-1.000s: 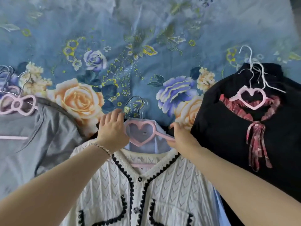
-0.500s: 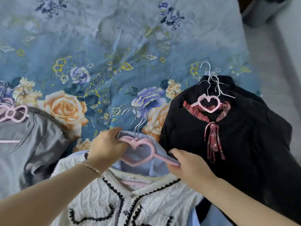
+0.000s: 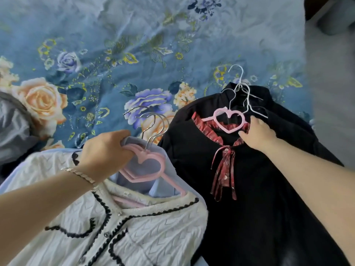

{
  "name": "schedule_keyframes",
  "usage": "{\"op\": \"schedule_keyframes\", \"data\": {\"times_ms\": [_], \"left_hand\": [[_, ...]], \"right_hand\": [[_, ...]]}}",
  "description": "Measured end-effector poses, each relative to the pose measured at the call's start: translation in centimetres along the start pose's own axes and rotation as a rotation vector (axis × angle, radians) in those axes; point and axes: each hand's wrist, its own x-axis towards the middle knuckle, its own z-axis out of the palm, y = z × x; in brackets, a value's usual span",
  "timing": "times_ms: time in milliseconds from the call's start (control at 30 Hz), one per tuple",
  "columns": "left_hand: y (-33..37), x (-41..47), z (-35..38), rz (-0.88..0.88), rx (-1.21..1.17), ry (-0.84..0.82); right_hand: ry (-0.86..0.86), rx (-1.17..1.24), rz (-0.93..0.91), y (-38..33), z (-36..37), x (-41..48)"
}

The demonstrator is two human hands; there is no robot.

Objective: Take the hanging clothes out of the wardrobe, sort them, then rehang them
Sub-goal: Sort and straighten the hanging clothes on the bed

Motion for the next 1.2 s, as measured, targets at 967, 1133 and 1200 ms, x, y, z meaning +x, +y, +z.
{"op": "schedule_keyframes", "data": {"times_ms": [967,1133,1200], "left_hand": [[-6.4,-22.2,-24.2,-0.017,-0.489,0.212],[-8.4,-25.8,-30.2,0.108,-0.548,0.406],[-9.1,-27.0,-31.9,0.112,-0.579,0.447]], "right_hand": [[0.261,0.493,-0.115,-2.9,-16.8,-33.4],[0.479,0.654,-0.199,-7.8,-25.7,-38.8],[0.611,0.626,-0.322,-10.5,-29.7,-42.8]]}}
